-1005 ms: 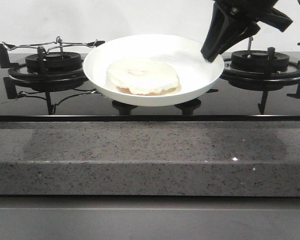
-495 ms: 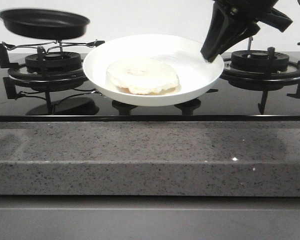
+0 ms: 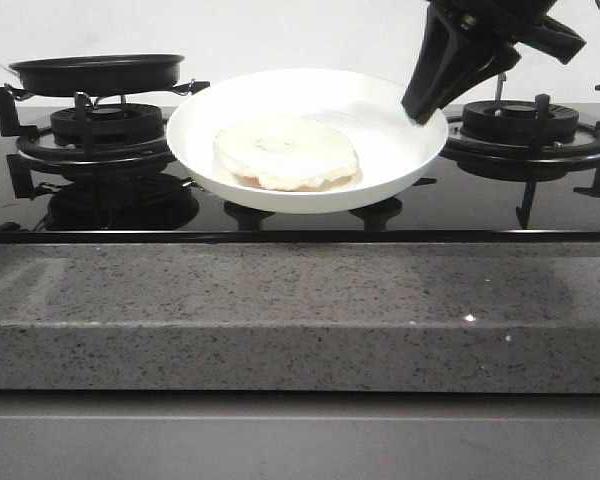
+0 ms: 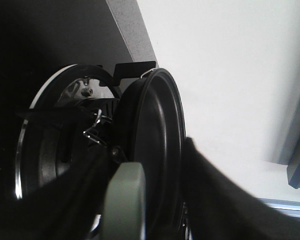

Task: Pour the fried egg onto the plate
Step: 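Lower the empty pan back onto its burner with the left gripper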

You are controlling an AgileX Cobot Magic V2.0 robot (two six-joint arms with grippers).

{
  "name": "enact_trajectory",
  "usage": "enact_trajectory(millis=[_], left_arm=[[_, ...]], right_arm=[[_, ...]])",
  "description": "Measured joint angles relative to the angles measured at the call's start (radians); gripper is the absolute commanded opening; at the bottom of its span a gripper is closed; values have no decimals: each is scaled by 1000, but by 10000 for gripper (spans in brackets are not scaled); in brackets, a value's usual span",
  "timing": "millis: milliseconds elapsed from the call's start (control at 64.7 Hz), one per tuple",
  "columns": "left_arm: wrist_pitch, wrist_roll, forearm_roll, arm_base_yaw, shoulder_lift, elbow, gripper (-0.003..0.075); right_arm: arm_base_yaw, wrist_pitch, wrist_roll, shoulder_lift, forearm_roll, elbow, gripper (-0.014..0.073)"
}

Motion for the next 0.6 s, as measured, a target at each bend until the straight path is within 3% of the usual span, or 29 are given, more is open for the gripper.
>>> enact_trajectory(millis=[62,247,603], left_arm=[[0,0,-6,0,0,0,525],[4,2,-6,16,0,-2,530],[66,21,32,180,-8,-9,526]], right_arm=[[0,0,0,0,0,0,-57],[0,0,0,0,0,0,-57],[0,0,0,0,0,0,-57]])
